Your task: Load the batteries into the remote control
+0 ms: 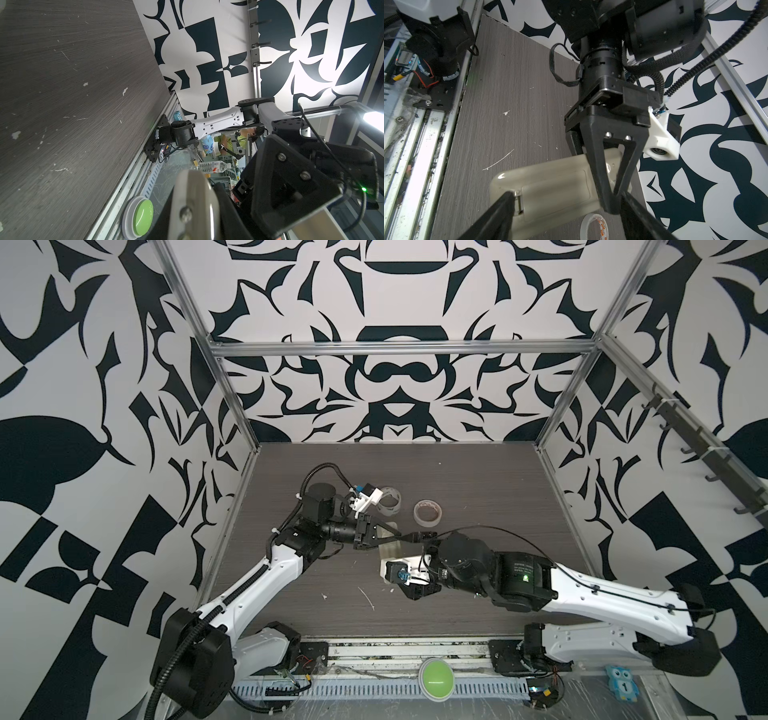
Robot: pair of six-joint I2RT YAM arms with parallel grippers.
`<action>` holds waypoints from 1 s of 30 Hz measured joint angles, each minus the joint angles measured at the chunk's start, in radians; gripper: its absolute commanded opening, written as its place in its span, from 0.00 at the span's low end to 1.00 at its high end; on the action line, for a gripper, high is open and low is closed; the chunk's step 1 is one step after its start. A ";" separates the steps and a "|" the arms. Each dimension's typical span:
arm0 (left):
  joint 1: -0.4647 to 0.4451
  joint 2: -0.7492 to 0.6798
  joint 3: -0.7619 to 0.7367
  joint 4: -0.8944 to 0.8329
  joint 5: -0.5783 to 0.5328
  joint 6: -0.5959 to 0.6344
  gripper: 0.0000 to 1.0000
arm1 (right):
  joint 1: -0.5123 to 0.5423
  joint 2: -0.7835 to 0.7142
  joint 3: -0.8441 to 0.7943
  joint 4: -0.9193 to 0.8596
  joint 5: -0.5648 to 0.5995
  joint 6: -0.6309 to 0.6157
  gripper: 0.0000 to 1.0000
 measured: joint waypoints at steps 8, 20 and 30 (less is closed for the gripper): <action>0.006 0.000 0.000 0.000 -0.012 0.008 0.00 | 0.005 0.018 0.009 -0.003 0.053 -0.001 0.83; 0.016 0.000 0.000 0.000 -0.041 0.018 0.00 | 0.021 0.032 0.013 0.003 0.130 -0.014 0.83; 0.018 0.003 0.000 0.001 -0.042 0.014 0.00 | 0.029 0.029 0.006 0.014 0.146 -0.032 0.83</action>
